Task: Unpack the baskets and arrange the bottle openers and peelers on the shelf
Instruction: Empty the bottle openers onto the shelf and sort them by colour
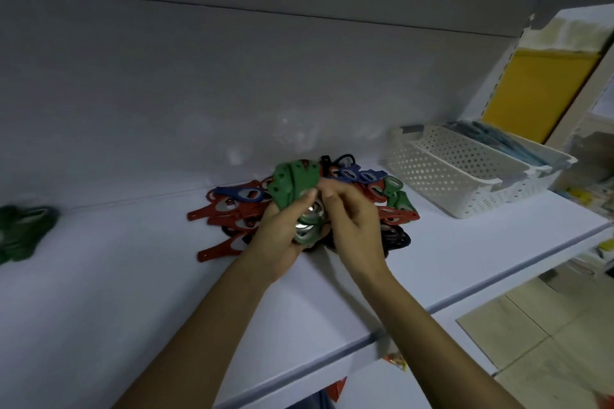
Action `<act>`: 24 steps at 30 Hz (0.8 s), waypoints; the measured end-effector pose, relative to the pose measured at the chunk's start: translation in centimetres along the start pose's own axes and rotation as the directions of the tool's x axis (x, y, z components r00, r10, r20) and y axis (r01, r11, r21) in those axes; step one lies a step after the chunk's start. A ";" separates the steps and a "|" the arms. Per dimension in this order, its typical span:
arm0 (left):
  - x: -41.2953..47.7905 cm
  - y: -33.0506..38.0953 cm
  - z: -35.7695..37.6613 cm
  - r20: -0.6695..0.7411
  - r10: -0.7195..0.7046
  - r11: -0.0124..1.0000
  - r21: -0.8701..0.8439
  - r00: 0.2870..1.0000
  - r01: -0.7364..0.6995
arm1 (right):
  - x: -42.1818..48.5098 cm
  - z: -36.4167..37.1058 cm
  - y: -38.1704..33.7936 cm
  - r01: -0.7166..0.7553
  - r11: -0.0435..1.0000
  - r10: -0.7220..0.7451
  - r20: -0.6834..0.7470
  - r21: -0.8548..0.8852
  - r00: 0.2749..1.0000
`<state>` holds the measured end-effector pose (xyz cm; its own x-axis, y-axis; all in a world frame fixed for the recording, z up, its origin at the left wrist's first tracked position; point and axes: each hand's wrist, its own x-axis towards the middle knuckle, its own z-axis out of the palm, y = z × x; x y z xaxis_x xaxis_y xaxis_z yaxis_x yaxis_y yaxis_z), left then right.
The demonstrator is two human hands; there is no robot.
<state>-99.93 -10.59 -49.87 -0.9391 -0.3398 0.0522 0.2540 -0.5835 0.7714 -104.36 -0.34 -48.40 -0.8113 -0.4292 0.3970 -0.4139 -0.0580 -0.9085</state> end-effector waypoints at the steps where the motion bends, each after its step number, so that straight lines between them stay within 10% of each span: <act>1: -0.5 0.8 -0.3 0.017 0.049 0.992 0.115 0.999 -0.051 | 0.0 0.5 -0.5 -0.034 0.996 0.037 -0.033 0.081 0.999; 6: -4.8 4.5 -4.5 0.095 0.228 0.729 0.643 0.969 -0.234 | -1.4 5.7 -1.9 -0.176 0.978 0.112 0.423 0.115 0.899; 15: -13.6 8.8 -14.0 -0.061 0.408 0.300 0.951 0.911 -0.071 | -7.1 18.0 -1.4 -0.048 0.988 -0.040 0.549 0.146 0.835; 24: -14.8 8.8 -15.0 -0.097 0.444 0.139 0.990 0.891 0.039 | -7.1 19.8 -1.8 0.079 0.992 -0.116 0.504 0.093 0.856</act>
<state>-80.29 -21.73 -53.32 -0.7015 -0.6332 0.3272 -0.2302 0.6357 0.7368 -89.67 -15.03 -52.13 -0.4378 -0.8152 0.3792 -0.4367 -0.1758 -0.8823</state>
